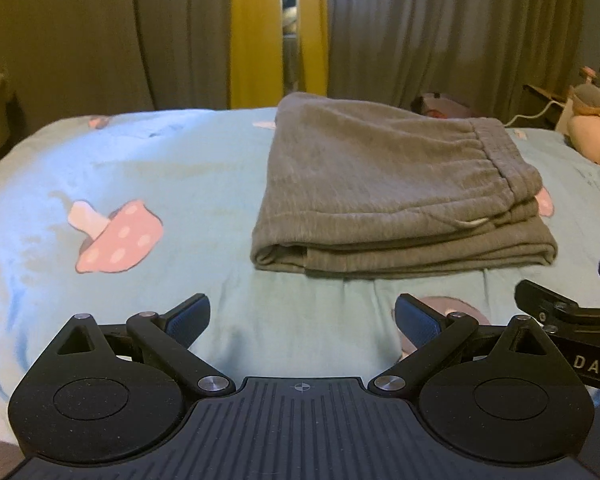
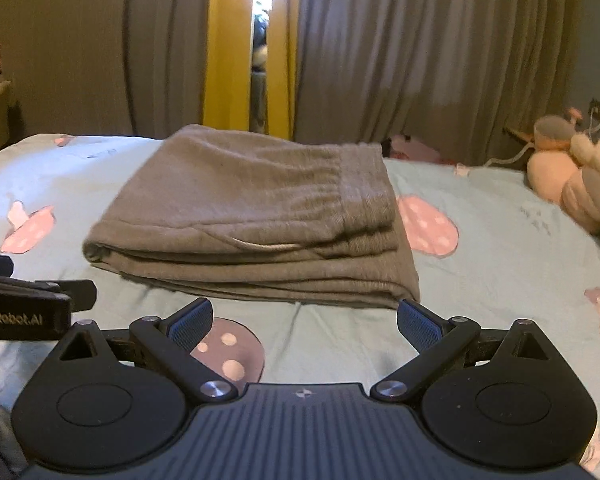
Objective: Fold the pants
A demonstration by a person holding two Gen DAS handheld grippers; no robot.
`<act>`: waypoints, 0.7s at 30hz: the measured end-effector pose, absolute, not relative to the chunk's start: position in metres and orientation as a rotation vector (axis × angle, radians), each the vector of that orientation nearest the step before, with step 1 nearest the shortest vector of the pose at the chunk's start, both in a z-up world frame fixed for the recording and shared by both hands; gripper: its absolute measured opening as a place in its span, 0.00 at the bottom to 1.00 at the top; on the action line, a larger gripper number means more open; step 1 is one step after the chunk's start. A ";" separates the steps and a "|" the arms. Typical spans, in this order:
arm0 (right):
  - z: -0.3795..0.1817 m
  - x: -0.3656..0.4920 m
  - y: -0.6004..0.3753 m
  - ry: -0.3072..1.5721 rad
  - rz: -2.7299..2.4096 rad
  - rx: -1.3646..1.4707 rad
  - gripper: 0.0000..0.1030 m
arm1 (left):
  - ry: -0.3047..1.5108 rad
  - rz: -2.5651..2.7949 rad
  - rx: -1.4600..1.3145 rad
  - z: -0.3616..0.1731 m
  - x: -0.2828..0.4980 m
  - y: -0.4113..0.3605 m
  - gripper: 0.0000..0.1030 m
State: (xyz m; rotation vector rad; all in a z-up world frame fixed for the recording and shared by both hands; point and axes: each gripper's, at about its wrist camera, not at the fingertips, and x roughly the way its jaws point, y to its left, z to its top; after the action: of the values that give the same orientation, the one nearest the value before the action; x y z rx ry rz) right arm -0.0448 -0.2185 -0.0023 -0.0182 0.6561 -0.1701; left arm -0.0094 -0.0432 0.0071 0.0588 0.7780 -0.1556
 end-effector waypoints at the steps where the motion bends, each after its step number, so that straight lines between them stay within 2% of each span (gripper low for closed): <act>1: -0.003 -0.043 -0.221 0.652 -0.174 -0.003 0.96 | 0.783 -0.154 0.060 0.005 -0.006 -0.045 0.99; 21: -0.016 -0.030 -0.227 0.650 -0.197 0.012 0.96 | 0.834 -0.201 0.162 -0.020 0.003 -0.064 0.99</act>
State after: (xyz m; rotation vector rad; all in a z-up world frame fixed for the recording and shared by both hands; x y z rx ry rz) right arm -0.0296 -0.2267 -0.0163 0.0118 0.6502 -0.1969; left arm 0.0029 -0.0644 -0.0203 0.1617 0.8343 -0.2006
